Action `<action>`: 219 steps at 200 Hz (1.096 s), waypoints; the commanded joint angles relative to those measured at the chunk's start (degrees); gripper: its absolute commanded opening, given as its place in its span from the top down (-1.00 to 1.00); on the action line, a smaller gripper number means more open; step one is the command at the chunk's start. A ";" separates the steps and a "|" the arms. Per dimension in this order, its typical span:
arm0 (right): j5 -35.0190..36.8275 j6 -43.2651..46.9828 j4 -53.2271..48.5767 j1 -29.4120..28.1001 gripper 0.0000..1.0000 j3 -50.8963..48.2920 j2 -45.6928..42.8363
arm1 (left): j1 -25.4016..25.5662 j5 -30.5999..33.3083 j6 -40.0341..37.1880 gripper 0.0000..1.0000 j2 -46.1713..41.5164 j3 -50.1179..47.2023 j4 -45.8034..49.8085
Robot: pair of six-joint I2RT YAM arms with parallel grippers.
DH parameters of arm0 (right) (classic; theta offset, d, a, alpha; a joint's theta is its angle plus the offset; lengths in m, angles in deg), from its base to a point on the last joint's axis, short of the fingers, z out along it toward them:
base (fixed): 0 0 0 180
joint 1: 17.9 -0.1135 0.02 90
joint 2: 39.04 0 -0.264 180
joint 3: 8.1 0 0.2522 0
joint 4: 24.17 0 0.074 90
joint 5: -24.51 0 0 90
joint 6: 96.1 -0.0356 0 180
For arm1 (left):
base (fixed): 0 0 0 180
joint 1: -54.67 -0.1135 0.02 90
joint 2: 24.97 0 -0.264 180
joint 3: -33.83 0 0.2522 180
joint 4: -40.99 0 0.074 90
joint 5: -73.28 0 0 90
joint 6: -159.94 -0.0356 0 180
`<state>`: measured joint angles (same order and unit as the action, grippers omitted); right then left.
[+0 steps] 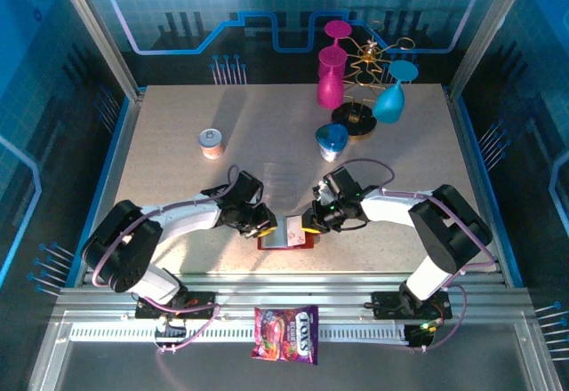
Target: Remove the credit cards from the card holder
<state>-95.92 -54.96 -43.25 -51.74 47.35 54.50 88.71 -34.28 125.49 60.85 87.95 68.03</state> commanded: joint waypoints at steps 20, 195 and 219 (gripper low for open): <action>0.09 -1.29 -1.26 -1.13 0.66 1.00 -1.84 | 0.24 1.55 0.99 0.55 -3.20 0.03 1.91; 1.54 -1.76 -2.41 -2.18 0.69 0.76 -2.77 | -0.66 2.11 1.35 0.54 -4.18 -1.07 1.27; 1.71 -1.76 -2.50 -2.19 0.73 0.93 -2.83 | -0.67 1.94 1.40 0.54 -4.09 -0.98 1.09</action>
<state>-94.61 -56.25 -44.43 -53.17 47.35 52.29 88.47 -32.58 126.58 56.87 87.84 68.18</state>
